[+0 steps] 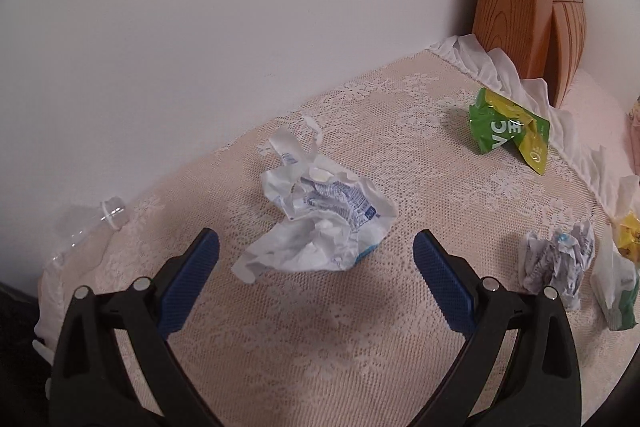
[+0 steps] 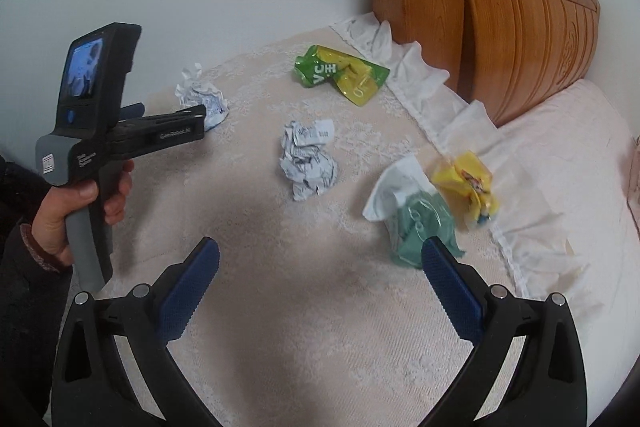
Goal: Collect trash
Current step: 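Grasp the crumpled white paper with the left tool while the right tool grasps another crumpled paper, then carry both crumpled papers over the green basket and open both tools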
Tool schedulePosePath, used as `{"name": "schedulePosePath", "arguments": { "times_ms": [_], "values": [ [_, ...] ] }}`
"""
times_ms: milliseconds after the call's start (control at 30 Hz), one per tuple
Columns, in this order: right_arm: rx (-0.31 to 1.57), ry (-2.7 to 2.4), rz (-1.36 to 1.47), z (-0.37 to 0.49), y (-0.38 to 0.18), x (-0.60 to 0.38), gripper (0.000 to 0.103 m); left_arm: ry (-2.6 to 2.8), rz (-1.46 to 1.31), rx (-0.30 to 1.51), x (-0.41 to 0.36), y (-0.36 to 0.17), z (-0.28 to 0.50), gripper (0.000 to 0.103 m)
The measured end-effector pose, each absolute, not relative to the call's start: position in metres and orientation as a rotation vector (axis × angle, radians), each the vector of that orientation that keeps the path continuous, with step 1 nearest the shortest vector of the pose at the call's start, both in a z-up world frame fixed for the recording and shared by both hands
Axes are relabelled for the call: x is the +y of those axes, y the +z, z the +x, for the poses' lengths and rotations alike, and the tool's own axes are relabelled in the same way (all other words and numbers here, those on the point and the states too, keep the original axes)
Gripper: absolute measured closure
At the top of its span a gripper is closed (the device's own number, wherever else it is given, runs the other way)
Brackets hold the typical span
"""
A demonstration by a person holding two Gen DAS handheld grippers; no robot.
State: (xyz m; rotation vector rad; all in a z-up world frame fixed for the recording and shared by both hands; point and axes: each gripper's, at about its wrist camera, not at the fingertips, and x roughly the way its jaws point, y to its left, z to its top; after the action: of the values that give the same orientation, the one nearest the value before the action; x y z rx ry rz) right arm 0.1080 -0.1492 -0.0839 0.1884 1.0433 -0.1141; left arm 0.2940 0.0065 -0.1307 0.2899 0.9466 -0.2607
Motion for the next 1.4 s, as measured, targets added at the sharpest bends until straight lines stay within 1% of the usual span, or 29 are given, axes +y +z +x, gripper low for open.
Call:
{"name": "schedulePosePath", "arguments": {
  "times_ms": [100, 167, 233, 267, 300, 367, 400, 433, 500, 700, 967, 1000, 1033, 1067, 1100, 1167, 1267, 1400],
  "values": [
    [1.053, -0.115, 0.194, 0.12, -0.089, -0.146, 0.003, -0.281, 0.311, 0.959, 0.0, -0.14, 0.303, 0.011],
    [1.061, -0.114, 0.203, 0.127, -0.093, -0.147, 0.003, -0.29, 0.34, 0.967, -0.004, -0.147, 0.307, 0.018],
    [1.067, -0.113, 0.207, 0.131, -0.096, -0.148, 0.003, -0.299, 0.353, 0.981, -0.006, -0.153, 0.311, 0.031],
    [1.068, -0.115, 0.204, 0.133, -0.097, -0.148, 0.003, -0.302, 0.354, 0.99, -0.006, -0.155, 0.313, 0.034],
    [1.068, -0.117, 0.198, 0.136, -0.098, -0.147, 0.003, -0.305, 0.352, 0.999, -0.006, -0.158, 0.315, 0.042],
    [1.068, -0.118, 0.186, 0.139, -0.1, -0.147, 0.003, -0.319, 0.334, 1.001, -0.004, -0.159, 0.317, 0.046],
    [1.071, -0.119, 0.179, 0.142, -0.102, -0.147, 0.003, -0.318, 0.332, 0.996, -0.003, -0.158, 0.318, 0.057],
    [1.072, -0.12, 0.176, 0.144, -0.104, -0.148, 0.003, -0.318, 0.332, 0.998, -0.002, -0.158, 0.319, 0.062],
    [1.074, -0.119, 0.171, 0.151, -0.107, -0.148, 0.003, -0.338, 0.312, 1.01, 0.002, -0.156, 0.321, 0.065],
    [1.082, -0.099, 0.167, 0.171, -0.114, -0.148, 0.003, -0.345, 0.295, 0.985, 0.016, -0.148, 0.312, 0.066],
    [1.127, -0.122, 0.118, 0.209, -0.138, -0.141, 0.003, -0.328, 0.243, 0.913, 0.049, -0.104, 0.265, 0.066],
    [1.143, -0.123, 0.11, 0.214, -0.143, -0.14, 0.005, -0.322, 0.234, 0.909, 0.054, -0.099, 0.257, 0.066],
    [1.164, -0.119, 0.108, 0.218, -0.148, -0.139, 0.013, -0.318, 0.224, 0.908, 0.058, -0.095, 0.249, 0.066],
    [1.176, -0.116, 0.112, 0.22, -0.151, -0.139, 0.024, -0.315, 0.216, 0.908, 0.063, -0.091, 0.24, 0.066],
    [1.189, -0.111, 0.122, 0.222, -0.154, -0.14, 0.03, -0.31, 0.206, 0.909, 0.068, -0.088, 0.231, 0.066],
    [1.202, -0.103, 0.145, 0.223, -0.158, -0.142, 0.059, -0.305, 0.191, 0.913, 0.074, -0.082, 0.215, 0.066],
    [1.167, -0.095, 0.169, 0.213, -0.149, -0.143, 0.061, -0.293, 0.175, 0.917, 0.076, -0.074, 0.195, 0.066],
    [1.105, -0.059, 0.18, 0.177, -0.122, -0.146, 0.061, -0.3, 0.177, 0.916, 0.075, -0.062, 0.158, 0.066]
  ]
}}
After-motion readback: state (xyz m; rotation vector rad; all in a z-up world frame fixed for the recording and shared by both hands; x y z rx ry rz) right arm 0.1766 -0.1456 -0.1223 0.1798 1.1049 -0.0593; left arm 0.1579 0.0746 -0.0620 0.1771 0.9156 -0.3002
